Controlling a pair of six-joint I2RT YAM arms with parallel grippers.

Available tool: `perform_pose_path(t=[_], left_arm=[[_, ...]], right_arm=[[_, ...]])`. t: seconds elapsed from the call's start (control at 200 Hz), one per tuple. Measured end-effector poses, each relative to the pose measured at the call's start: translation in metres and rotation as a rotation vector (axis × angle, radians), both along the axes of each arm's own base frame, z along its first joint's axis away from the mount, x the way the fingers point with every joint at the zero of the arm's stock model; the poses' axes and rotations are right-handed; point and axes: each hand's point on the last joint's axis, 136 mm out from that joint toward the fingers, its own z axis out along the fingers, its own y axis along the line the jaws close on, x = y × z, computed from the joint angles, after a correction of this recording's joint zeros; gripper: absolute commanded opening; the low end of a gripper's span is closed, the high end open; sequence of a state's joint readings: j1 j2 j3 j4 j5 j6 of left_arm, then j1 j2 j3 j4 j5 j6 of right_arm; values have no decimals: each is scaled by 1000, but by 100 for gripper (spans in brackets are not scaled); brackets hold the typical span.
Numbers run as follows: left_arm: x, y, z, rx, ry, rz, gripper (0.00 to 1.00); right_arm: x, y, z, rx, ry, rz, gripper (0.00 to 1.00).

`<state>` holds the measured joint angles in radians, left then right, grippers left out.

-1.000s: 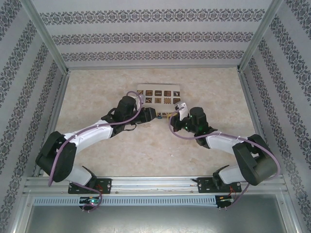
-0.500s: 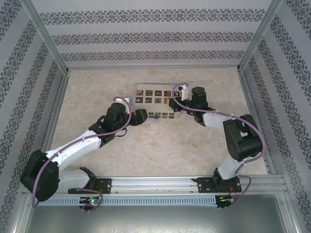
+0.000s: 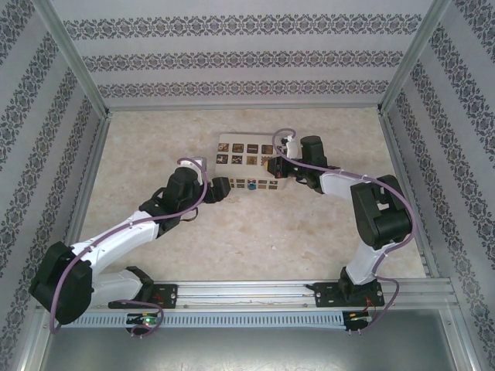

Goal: Unlock the padlock with the key

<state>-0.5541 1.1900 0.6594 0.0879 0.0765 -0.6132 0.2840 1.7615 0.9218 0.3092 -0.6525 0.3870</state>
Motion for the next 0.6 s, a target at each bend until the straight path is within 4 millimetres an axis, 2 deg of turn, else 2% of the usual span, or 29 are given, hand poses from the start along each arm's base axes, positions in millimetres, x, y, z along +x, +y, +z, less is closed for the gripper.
perform_pose_path(t=[0.21,0.455,0.605], left_arm=[[-4,6,-16,26,22,3,80],[-10,6,-39,36,49,-20,80],[-13,6,-53,40,47,-41,83]], right_arm=[[-8,7,-2,7,-16,11,0],[-38,35,0,43,-6,60,0],[-50,42,1,49,14,67,0]])
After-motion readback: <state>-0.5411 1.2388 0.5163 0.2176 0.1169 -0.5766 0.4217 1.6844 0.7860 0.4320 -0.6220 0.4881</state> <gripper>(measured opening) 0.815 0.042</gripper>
